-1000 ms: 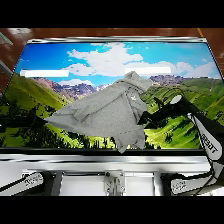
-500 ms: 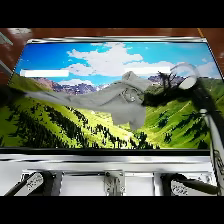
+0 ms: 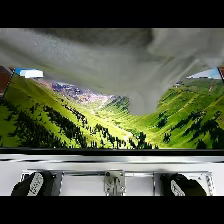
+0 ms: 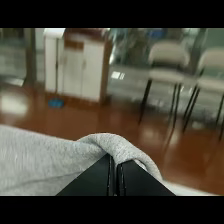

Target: Fold the shirts.

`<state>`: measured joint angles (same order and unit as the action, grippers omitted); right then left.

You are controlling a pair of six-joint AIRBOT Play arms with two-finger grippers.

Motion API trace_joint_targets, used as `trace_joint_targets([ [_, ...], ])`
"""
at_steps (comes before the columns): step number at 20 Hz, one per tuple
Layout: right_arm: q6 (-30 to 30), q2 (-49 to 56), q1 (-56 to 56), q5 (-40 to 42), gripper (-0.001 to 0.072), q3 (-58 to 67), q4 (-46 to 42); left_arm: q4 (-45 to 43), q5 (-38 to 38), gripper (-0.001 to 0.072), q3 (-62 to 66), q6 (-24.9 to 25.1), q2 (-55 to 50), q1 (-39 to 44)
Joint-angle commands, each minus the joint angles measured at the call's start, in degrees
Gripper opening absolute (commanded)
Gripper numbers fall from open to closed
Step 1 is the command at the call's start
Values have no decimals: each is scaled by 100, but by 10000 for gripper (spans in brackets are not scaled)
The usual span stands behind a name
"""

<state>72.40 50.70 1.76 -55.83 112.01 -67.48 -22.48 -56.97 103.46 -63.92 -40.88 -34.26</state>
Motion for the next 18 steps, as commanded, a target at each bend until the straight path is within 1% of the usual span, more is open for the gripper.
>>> trace_joint_targets([
  [1, 385, -599, 11, -280, 61, 387, -667, -623, 46, 37, 387, -446, 428, -2],
  [4, 595, -673, 11, -1126, 61, 387, -1287, -1606, -911, 37, 387, -894, 483, -2],
  [6, 669, -501, 11, -1823, 61, 380, -1528, -2035, -1620, 36, 332, -944, 424, -2],
  [8, 667, -142, 11, -2514, 61, 380, -1561, -2365, -2159, 36, -20, -944, 413, -2],
  [10, 669, 413, 9, -3115, 61, 297, -1545, -2452, -2435, 37, -682, -940, 415, 0],
  [12, 758, 1056, 9, -3447, 61, -94, -1543, -2468, -2321, 37, -1593, -857, 369, 0],
  [14, 964, 1768, 9, -3226, 61, -688, -1550, -2538, -2225, 37, -2583, -857, 170, 0],
  [16, 1167, 2597, -7, -2426, 61, -1113, -1405, -2599, -1897, 37, -3519, -817, -247, 0],
  [18, 1211, 3473, -9, -1357, 62, -1167, -820, -2599, -1318, 37, -4129, -509, -874, 85],
])
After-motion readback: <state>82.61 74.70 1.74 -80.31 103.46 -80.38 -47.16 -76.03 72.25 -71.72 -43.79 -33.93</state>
